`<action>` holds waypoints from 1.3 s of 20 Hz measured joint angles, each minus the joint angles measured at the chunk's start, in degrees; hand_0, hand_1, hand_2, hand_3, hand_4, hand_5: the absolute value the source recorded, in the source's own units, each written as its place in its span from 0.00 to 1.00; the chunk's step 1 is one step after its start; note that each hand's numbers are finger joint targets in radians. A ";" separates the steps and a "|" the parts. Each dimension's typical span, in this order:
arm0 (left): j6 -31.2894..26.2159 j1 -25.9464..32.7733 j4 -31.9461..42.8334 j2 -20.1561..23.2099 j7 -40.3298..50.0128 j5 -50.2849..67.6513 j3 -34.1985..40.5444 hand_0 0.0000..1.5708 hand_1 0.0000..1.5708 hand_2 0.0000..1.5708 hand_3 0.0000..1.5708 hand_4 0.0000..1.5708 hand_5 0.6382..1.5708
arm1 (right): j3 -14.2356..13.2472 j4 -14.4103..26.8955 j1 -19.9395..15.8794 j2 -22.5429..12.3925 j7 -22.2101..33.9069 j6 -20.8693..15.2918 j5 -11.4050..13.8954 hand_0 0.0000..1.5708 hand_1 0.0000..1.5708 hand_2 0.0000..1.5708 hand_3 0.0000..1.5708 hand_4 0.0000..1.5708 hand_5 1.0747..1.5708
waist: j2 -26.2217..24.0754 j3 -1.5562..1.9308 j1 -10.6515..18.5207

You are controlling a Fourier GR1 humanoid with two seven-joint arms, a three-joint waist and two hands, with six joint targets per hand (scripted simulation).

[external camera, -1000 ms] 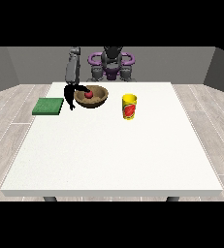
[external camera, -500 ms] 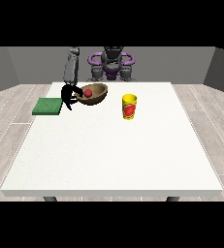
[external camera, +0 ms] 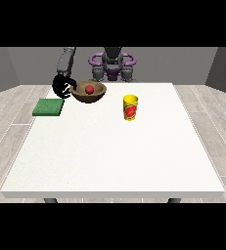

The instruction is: Pick the cup and pour the ball into the bowl, then pick the bowl and place it on the pad

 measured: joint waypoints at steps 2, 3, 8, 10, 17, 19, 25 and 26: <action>-0.12 0.08 1.18 0.96 0.19 0.35 0.55 0.00 0.00 0.00 0.00 0.45 0.99 | -0.15 -0.08 -1.34 -2.72 2.71 0.75 0.32 1.00 1.00 1.00 1.00 0.62 0.98 | -0.30 0.10 -0.80; -0.39 0.43 1.86 1.36 -0.61 0.31 0.88 0.00 0.00 0.00 0.00 0.45 0.99 | -0.10 -0.35 -1.78 -3.73 3.55 1.13 0.51 1.00 1.00 1.00 1.00 0.62 0.99 | -0.21 0.14 -1.32; -1.03 0.17 2.67 2.94 -1.67 0.98 1.55 0.00 0.00 0.00 0.00 0.44 0.99 | -1.53 1.39 -4.17 -11.02 3.73 4.72 1.43 1.00 1.00 1.00 0.91 0.63 1.00 | 1.98 0.25 -1.72; -0.86 0.05 2.57 3.27 -2.99 0.93 1.83 0.00 0.00 0.00 0.00 0.45 0.99 | -3.19 2.94 -5.53 -13.98 2.64 6.65 0.77 1.00 1.00 1.00 0.91 0.63 1.00 | 3.93 0.29 -1.57; 0.52 -0.35 0.38 2.63 -9.02 -0.63 1.37 0.00 0.00 0.00 0.00 0.43 0.98 | -8.54 9.27 -11.17 -19.92 -2.14 10.85 -2.29 1.00 1.00 1.00 0.22 0.63 1.00 | 11.58 0.33 -0.46; 0.82 -0.88 -1.27 3.21 -8.97 0.02 1.73 0.00 0.00 0.00 0.00 0.43 0.99 | -10.46 12.43 -12.06 -22.21 -5.08 12.19 -2.90 1.00 1.00 1.00 0.11 0.63 1.00 | 14.02 0.37 0.26; 2.75 -0.36 -8.03 3.80 -7.20 2.61 3.29 0.00 0.00 0.00 0.00 0.44 0.99 | -14.28 21.90 -12.99 -28.10 -14.11 16.20 -3.23 1.00 1.00 1.00 0.00 0.63 1.00 | 19.15 0.47 1.26; 2.81 -0.30 -9.08 4.09 -6.65 3.37 3.73 0.00 0.00 0.00 0.00 0.44 0.99 | -14.94 23.31 -13.48 -29.59 -15.01 17.02 -3.37 1.00 1.00 1.00 0.00 0.62 1.00 | 20.07 0.49 1.35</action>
